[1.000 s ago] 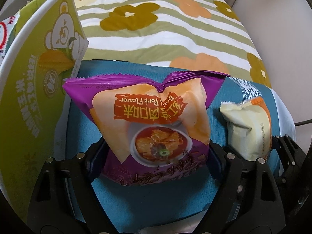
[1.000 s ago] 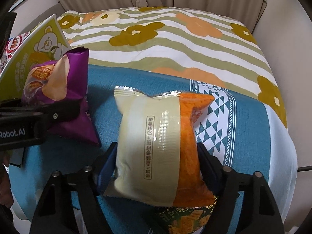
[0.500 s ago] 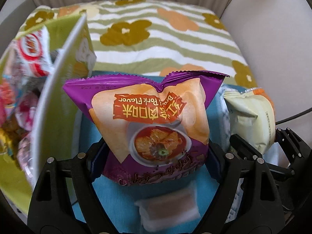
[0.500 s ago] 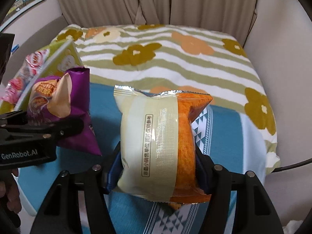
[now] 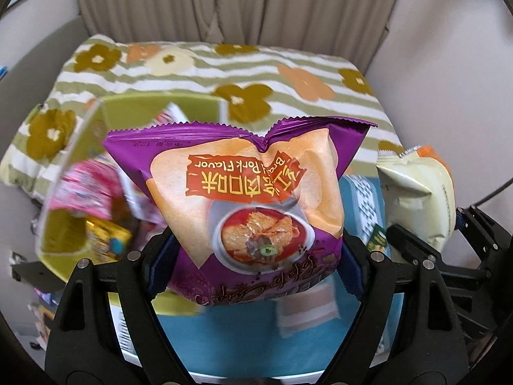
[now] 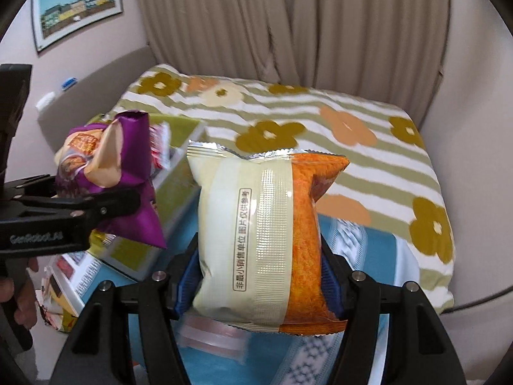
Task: Organize snacks
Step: 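Carry the purple and cream-orange bags over the box and release them inside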
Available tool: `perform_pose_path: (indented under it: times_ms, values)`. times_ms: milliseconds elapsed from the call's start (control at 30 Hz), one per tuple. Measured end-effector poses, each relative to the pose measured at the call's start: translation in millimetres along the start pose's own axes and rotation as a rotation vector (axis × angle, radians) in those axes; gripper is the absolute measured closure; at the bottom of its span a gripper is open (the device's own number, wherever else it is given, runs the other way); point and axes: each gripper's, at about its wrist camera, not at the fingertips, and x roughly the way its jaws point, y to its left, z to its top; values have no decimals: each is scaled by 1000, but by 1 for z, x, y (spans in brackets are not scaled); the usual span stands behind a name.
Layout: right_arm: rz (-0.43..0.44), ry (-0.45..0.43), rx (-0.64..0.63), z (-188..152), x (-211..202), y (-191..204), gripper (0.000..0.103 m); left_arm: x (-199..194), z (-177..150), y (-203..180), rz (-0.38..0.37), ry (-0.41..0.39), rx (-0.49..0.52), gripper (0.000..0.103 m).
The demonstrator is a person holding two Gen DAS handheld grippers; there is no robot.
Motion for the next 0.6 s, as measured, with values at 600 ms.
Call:
perform_pose_path:
  times_ms: [600]
  values:
    - [31,-25,68,85,62,139,43,46,114,185,17,62,44,18]
